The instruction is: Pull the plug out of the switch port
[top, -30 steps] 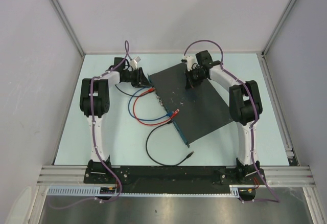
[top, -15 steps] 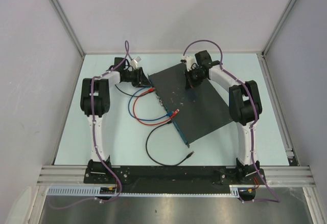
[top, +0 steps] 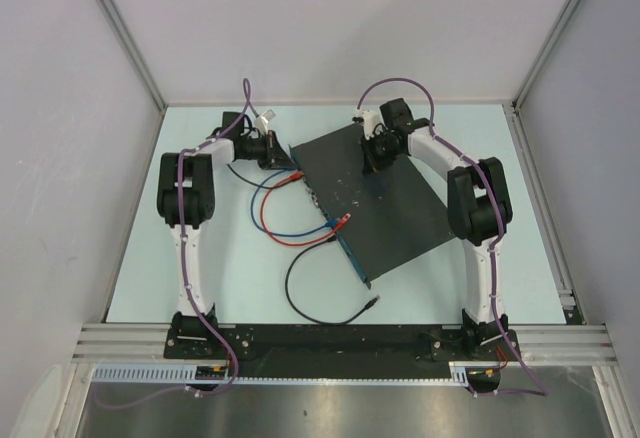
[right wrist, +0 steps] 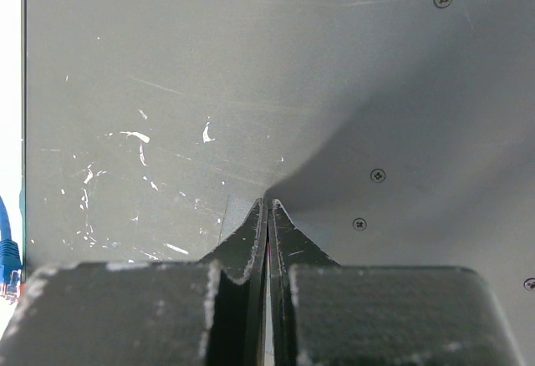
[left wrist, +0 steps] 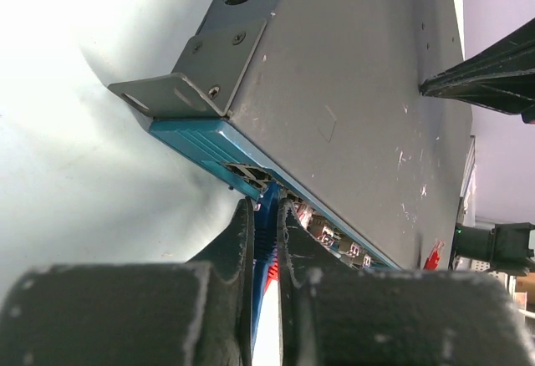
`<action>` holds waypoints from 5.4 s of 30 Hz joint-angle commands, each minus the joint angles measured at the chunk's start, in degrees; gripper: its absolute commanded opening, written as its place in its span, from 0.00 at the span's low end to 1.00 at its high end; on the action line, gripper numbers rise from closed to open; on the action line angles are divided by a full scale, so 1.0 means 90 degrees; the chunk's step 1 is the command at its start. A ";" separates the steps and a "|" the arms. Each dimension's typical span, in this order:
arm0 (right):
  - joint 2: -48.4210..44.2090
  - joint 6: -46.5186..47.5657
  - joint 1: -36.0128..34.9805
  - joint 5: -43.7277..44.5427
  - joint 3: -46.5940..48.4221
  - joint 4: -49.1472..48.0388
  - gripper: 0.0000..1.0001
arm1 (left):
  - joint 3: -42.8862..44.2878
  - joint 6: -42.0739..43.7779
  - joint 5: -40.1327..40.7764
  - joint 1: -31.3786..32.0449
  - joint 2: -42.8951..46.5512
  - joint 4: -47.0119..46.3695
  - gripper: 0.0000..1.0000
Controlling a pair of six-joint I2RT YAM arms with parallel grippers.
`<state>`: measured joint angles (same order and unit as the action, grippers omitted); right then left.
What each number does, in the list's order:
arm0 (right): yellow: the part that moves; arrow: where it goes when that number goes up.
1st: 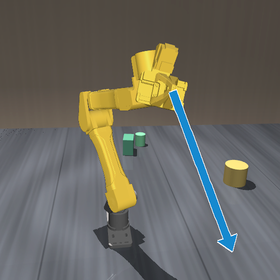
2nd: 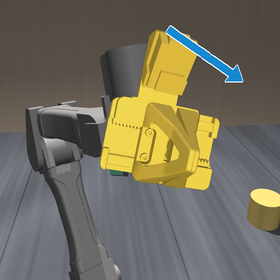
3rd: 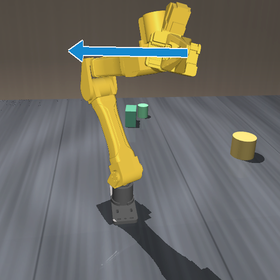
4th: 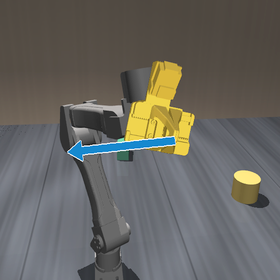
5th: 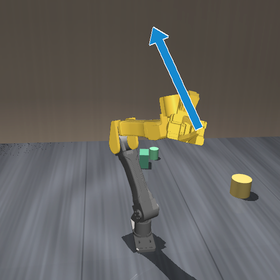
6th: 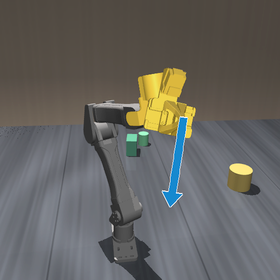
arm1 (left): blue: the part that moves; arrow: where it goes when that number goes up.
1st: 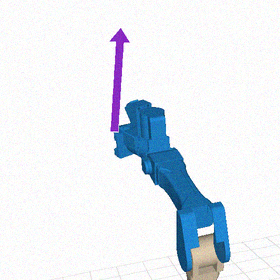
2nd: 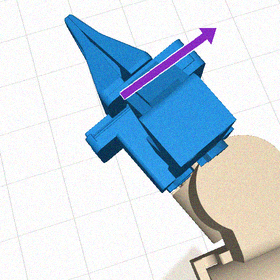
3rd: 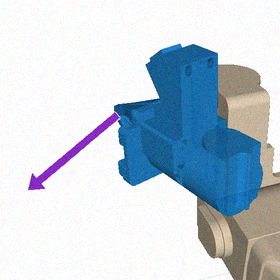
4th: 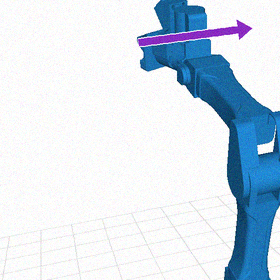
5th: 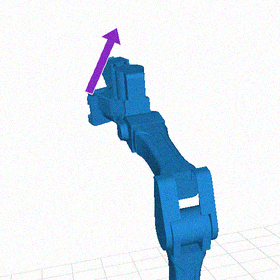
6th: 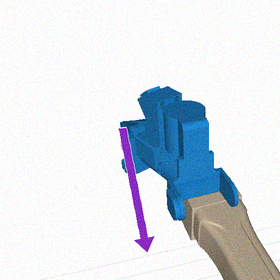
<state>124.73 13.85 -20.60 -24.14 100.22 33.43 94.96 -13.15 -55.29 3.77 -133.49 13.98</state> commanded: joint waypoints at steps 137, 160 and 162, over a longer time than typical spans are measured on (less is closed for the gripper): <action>0.0946 0.0590 -0.0475 0.0690 -0.0042 0.0377 0.04 | 0.0671 0.2574 -0.0418 -0.0136 0.0671 0.1543 0.49; 0.0937 0.0639 -0.0533 0.0749 -0.0071 0.0368 0.05 | 0.0085 0.3940 0.0038 0.0187 0.1490 0.2616 0.47; 0.0936 0.0639 -0.0524 0.0759 -0.0081 0.0358 0.06 | -0.0081 0.4407 0.0176 0.0196 0.2154 0.2937 0.47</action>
<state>125.80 18.20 -22.81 -19.27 103.37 37.39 95.39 19.07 -55.46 5.61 -127.87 38.04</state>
